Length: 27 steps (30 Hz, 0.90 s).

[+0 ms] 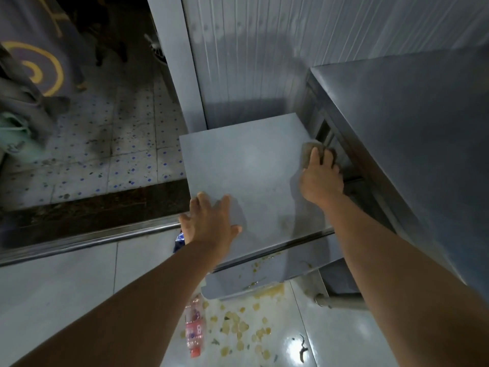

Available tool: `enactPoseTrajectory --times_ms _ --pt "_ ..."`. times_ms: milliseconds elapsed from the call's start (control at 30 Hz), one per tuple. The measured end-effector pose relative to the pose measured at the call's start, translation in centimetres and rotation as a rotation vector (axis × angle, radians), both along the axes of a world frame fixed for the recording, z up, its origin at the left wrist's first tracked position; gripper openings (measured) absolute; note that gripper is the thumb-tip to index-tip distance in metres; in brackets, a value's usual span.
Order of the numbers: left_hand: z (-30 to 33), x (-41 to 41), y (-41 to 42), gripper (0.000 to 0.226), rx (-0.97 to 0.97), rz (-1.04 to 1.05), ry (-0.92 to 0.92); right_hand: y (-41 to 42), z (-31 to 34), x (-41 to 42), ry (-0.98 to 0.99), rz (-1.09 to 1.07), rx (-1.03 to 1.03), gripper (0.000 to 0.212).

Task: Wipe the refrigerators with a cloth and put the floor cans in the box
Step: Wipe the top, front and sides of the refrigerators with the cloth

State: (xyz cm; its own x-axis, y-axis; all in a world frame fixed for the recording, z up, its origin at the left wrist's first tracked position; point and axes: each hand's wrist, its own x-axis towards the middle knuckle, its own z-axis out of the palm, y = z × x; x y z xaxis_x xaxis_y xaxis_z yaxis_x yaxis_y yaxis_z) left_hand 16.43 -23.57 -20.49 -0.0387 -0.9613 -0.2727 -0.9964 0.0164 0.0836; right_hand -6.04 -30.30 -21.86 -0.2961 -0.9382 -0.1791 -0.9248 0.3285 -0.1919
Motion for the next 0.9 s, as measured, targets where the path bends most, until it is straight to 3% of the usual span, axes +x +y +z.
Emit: enactPoseTrajectory --times_ms 167,367,767,900 --pt "0.1 -0.1 0.3 0.066 0.002 0.002 0.002 3.4 0.6 -1.2 0.076 0.063 0.062 0.074" --pt "0.3 0.1 0.5 0.068 0.034 0.011 0.015 6.5 1.2 -1.7 0.256 0.113 0.085 0.067" --pt "0.1 0.2 0.5 0.069 0.034 0.002 0.011 16.4 0.5 -0.9 0.161 0.006 0.013 0.082" --pt "0.0 0.2 0.4 0.069 0.026 -0.017 -0.02 14.5 0.2 -1.0 0.155 0.026 -0.023 0.083"
